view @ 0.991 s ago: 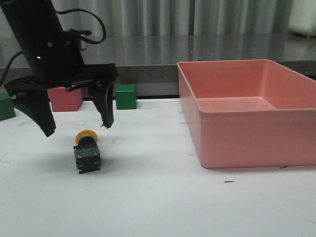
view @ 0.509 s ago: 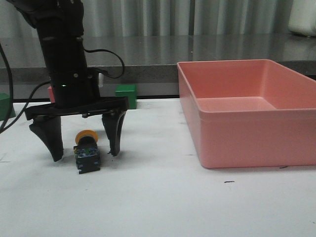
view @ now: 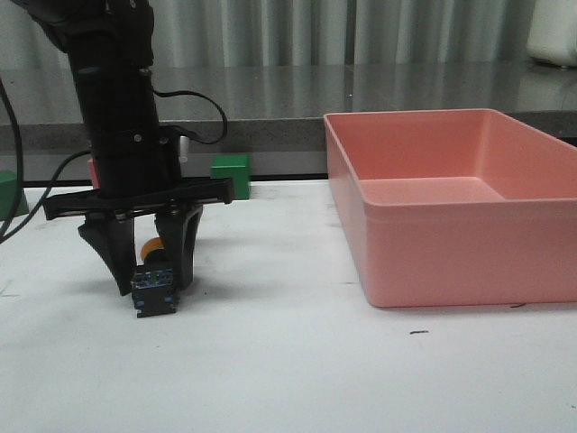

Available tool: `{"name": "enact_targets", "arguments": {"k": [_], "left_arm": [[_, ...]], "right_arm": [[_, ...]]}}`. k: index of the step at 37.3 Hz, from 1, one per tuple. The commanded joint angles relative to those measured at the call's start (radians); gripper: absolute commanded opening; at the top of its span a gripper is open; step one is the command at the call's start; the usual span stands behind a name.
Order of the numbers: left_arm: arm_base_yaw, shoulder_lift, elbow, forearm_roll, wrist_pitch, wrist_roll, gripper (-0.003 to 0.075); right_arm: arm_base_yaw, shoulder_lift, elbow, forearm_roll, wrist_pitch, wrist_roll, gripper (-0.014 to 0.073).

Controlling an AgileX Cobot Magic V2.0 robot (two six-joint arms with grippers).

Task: Place and stand button with both arms
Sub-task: 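Lower the left gripper over the button and grasp its body, then lift and rotate the button with the left gripper, cap facing up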

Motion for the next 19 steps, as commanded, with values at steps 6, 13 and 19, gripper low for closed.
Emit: {"name": "enact_targets", "arguments": {"k": [6, 13, 19], "left_arm": [[-0.01, -0.076, -0.026, 0.042, 0.006, -0.006, 0.0197], [-0.052, -0.246, 0.096, 0.206, -0.313, -0.069, 0.0197], [-0.046, -0.415, 0.321, 0.304, -0.595, -0.128, 0.0197]], "right_arm": [[-0.006, 0.006, -0.026, -0.01, -0.084, -0.01, -0.007], [-0.006, 0.006, -0.026, -0.01, -0.084, -0.01, -0.007], [-0.006, 0.006, -0.026, -0.01, -0.084, -0.01, -0.007]]}}
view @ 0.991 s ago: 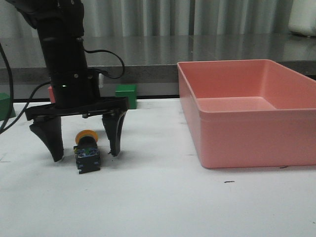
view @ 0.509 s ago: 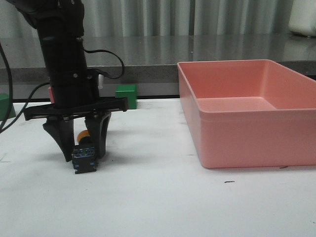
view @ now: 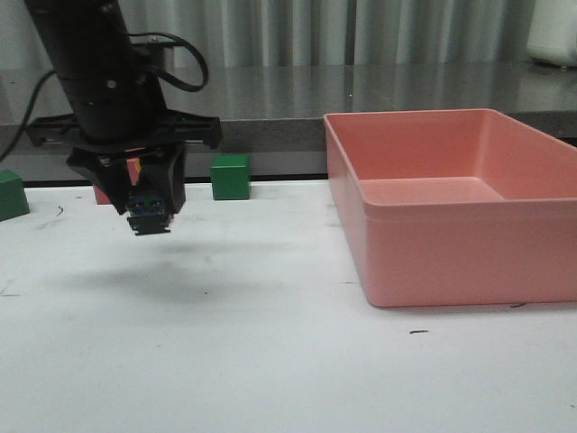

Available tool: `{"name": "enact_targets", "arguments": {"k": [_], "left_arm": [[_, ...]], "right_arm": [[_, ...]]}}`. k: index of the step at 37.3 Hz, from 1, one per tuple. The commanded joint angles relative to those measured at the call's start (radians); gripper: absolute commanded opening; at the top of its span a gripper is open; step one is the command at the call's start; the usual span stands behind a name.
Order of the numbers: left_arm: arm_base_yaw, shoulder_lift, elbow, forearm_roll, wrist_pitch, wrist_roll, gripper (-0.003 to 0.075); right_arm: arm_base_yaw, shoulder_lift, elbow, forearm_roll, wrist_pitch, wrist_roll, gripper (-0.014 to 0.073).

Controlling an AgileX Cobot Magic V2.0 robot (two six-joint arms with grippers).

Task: Place and stand button with both arms
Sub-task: 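Lift and rotate the button with the left gripper, cap facing up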

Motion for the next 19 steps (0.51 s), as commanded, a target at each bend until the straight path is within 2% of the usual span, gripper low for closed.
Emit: {"name": "enact_targets", "arguments": {"k": [1, 11, 16, 19], "left_arm": [[0.007, -0.153, 0.106, 0.059, -0.201, -0.041, 0.0197], [0.046, -0.354, 0.437, 0.167, -0.621, -0.048, 0.0197], [0.074, -0.399, 0.594, 0.207, -0.85, -0.048, 0.0197], [0.098, -0.401, 0.662, 0.209, -0.945, -0.046, 0.0197]], "right_arm": [[-0.006, 0.006, -0.026, -0.01, -0.084, -0.01, -0.007], [-0.006, 0.006, -0.026, -0.01, -0.084, -0.01, -0.007], [-0.006, 0.006, -0.026, -0.01, -0.084, -0.01, -0.007], [-0.006, 0.006, -0.026, -0.01, -0.084, -0.01, -0.007]]}}
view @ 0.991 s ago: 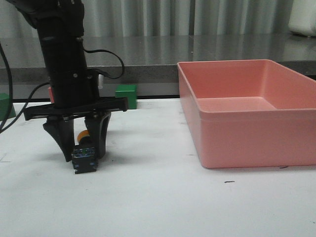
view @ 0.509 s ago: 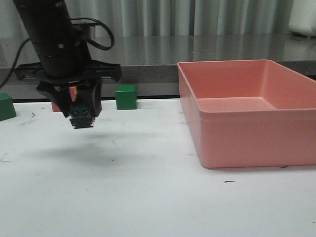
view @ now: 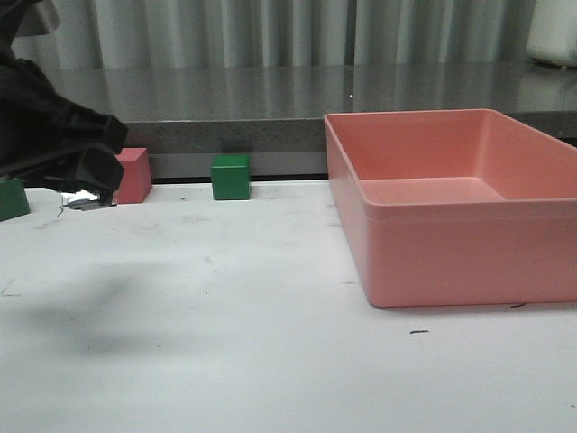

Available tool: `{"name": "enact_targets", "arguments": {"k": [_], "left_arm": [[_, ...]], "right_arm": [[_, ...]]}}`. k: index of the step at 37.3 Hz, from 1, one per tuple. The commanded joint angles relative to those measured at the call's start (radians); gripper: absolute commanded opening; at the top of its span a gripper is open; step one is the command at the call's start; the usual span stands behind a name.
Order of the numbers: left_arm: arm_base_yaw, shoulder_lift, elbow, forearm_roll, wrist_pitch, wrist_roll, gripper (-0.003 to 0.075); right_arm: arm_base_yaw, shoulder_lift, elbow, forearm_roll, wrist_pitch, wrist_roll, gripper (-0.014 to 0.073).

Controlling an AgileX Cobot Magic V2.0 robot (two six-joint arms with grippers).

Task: Place and stand button with both arms
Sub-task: 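Lift and rotate the button with the left gripper, cap facing up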

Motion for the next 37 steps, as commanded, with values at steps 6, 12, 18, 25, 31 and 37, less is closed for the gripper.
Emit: {"name": "enact_targets", "arguments": {"k": [6, 12, 18, 25, 31, 37], "left_arm": [[0.085, -0.044, 0.143, 0.017, -0.383, 0.06, 0.0197], [0.135, -0.042, 0.231, 0.017, -0.59, 0.19, 0.0197], [0.146, -0.027, 0.3, -0.005, -0.751, 0.292, 0.0197], [0.146, 0.071, 0.35, -0.057, -0.94, 0.351, 0.0197], [0.146, 0.192, 0.362, -0.057, -1.082, 0.372, 0.0197], [0.146, 0.313, 0.362, -0.057, -1.206, 0.392, 0.0197]], "right_arm": [[-0.006, 0.006, -0.026, -0.01, -0.084, -0.01, -0.007], [-0.006, 0.006, -0.026, -0.01, -0.084, -0.01, -0.007], [-0.006, 0.006, -0.026, -0.01, -0.084, -0.01, -0.007], [-0.006, 0.006, -0.026, -0.01, -0.084, -0.01, -0.007], [-0.006, 0.006, -0.026, -0.01, -0.084, -0.01, -0.007], [-0.006, 0.006, -0.026, -0.01, -0.084, -0.01, -0.007]]}}
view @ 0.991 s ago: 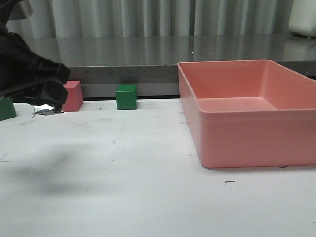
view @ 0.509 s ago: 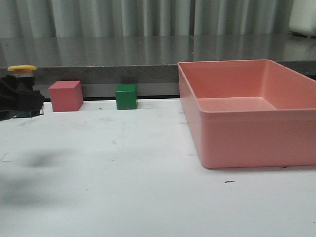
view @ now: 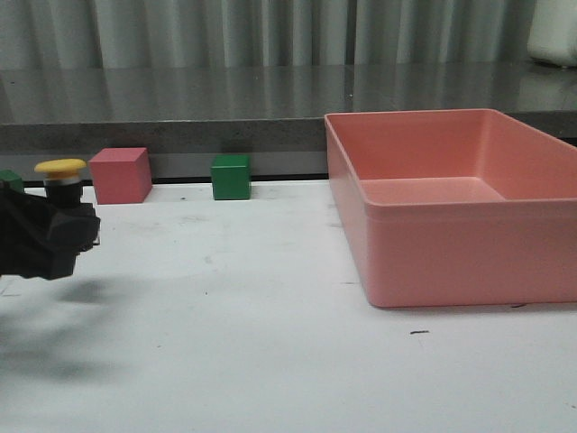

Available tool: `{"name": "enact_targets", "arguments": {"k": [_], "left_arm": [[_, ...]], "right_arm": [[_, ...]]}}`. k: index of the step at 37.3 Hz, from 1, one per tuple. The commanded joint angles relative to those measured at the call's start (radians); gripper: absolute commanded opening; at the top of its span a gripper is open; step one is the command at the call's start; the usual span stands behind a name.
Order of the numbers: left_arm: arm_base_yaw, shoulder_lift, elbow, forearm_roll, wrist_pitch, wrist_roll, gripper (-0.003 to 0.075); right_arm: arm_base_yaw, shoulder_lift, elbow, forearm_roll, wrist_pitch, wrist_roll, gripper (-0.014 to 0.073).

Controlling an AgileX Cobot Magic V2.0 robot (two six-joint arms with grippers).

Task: Place and stand button with both arms
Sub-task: 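Lift and rotate the button with the left gripper, cap facing up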

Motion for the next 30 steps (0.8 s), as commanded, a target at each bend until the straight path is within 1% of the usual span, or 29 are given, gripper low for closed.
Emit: {"name": "enact_targets", "arguments": {"k": [1, 6, 13, 21, 25, 27, 30], "left_arm": [[0.002, 0.038, -0.013, -0.018, -0.189, 0.011, 0.0197], [0.002, 0.106, -0.013, -0.018, -0.267, 0.013, 0.0197], [0.002, 0.164, -0.013, -0.018, -0.276, 0.02, 0.0197], [0.002, 0.178, 0.011, -0.016, -0.33, 0.142, 0.0205], [0.002, 0.178, 0.03, -0.018, -0.351, 0.148, 0.0259], [0.002, 0.178, 0.038, -0.018, -0.351, 0.148, 0.0314], [0.002, 0.178, 0.05, -0.018, -0.351, 0.148, 0.037]], "right_arm": [[-0.006, 0.006, -0.026, -0.01, -0.084, -0.01, -0.007], [-0.006, 0.006, -0.026, -0.01, -0.084, -0.01, -0.007], [-0.006, 0.006, -0.026, -0.01, -0.084, -0.01, -0.007], [-0.006, 0.006, -0.026, -0.01, -0.084, -0.01, -0.007], [-0.006, 0.006, -0.026, -0.01, -0.084, -0.01, -0.007], [-0.006, 0.006, -0.026, -0.01, -0.084, -0.01, -0.007], [-0.006, 0.006, -0.026, -0.01, -0.084, -0.01, -0.007]]}}
